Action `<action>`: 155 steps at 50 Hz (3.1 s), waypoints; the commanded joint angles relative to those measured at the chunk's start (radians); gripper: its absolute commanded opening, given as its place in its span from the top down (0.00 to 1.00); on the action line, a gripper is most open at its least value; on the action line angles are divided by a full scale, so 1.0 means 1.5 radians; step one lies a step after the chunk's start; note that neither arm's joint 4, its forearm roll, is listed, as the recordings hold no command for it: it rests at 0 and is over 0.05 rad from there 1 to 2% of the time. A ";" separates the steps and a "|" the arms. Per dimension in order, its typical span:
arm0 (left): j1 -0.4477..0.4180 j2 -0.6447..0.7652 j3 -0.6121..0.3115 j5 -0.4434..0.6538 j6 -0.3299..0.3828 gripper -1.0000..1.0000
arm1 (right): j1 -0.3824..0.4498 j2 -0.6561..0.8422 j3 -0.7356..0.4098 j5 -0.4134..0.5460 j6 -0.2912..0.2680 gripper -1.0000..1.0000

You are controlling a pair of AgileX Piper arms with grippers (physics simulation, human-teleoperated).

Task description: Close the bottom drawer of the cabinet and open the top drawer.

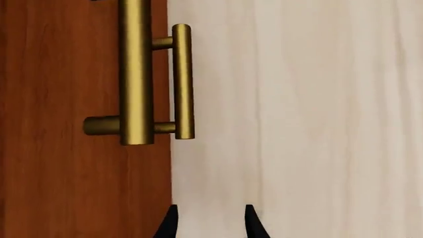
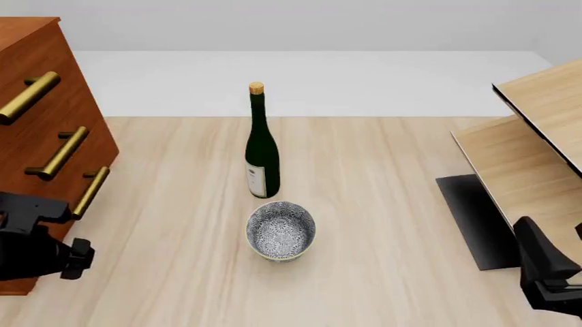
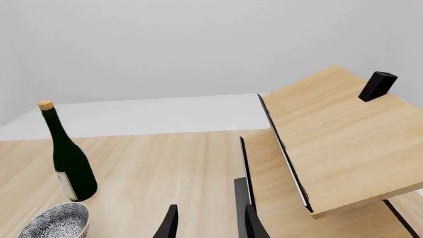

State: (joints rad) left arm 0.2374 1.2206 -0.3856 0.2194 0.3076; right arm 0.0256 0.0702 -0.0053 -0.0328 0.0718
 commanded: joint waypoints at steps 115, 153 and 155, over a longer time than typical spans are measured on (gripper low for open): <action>-0.227 -0.137 -0.276 0.030 0.448 0.00 | -0.006 0.004 -0.001 -0.005 0.016 0.00; -0.091 -0.218 -0.198 -0.034 0.622 0.00 | -0.003 0.003 -0.001 -0.003 0.020 0.00; -0.085 -0.213 -0.196 -0.040 0.625 0.00 | -0.004 0.003 -0.001 -0.003 0.021 0.00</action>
State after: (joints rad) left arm 0.0608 0.9073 -0.7102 0.1976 1.1961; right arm 0.0194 0.0731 -0.0073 -0.0366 0.1011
